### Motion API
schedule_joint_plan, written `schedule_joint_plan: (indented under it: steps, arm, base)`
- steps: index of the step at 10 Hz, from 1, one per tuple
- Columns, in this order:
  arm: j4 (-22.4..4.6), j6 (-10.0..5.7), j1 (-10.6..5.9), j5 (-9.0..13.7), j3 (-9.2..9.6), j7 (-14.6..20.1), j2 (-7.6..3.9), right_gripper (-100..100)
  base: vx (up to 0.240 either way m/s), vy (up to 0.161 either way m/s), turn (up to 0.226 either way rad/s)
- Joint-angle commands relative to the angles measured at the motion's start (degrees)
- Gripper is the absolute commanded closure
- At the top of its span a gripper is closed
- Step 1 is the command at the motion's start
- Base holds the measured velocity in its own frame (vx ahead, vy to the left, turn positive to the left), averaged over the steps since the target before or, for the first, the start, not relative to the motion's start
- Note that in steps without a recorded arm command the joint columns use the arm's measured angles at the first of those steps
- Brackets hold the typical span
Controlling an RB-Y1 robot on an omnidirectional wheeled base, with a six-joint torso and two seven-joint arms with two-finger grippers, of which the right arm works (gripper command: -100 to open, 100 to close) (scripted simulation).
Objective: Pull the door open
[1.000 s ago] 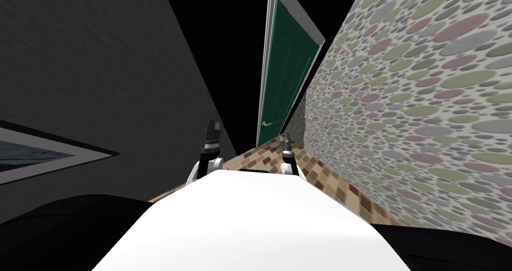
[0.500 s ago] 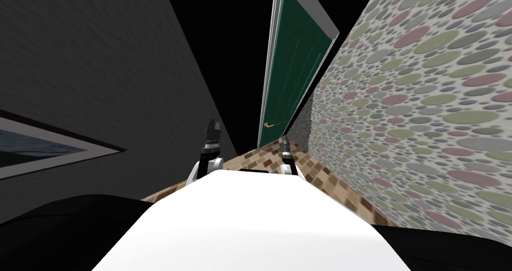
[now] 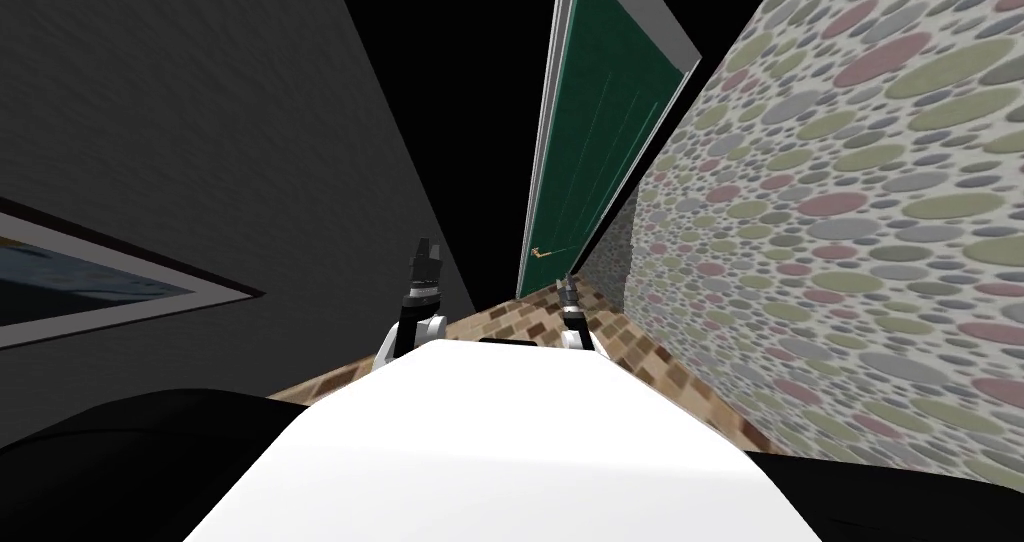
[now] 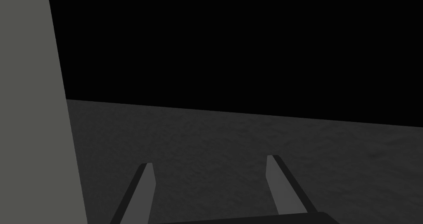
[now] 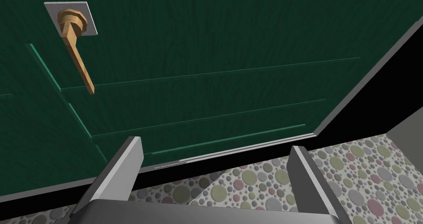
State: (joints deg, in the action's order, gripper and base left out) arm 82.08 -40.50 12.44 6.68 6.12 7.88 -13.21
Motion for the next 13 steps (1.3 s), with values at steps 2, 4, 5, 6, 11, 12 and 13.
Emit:
schedule_joint_plan:
  steps: [2, 4, 5, 6, 11, 12, 13]
  arm:
    - [-4.79, -1.8, -1.33, 0.07, 0.65, 1.15, -1.08, -100]
    - [-8.66, -2.99, -2.33, 0.12, 1.16, 1.98, -1.88, -100]
    - [-10.25, -3.59, -2.83, 0.14, 1.42, 2.4, -2.29, -100]
    - [-10.74, -3.59, -2.83, 0.14, 1.42, 2.4, -2.29, -100]
    - [-19.57, -6.41, -5.2, 0.25, 2.64, 4.39, -4.19, -100]
    - [-21.17, -6.92, -5.63, 0.27, 2.86, 4.75, -4.53, -100]
    - [-21.17, -6.92, -5.63, 0.27, 2.86, 4.75, -4.53, -100]
  base:
    - [0.073, -0.052, 0.152]
    - [0.076, -0.067, 0.167]
    - [0.079, -0.062, 0.154]
    - [0.056, -0.033, 0.041]
    - [0.07, -0.055, 0.135]
    - [0.078, -0.075, 0.134]
    - [0.048, -0.047, 0.043]
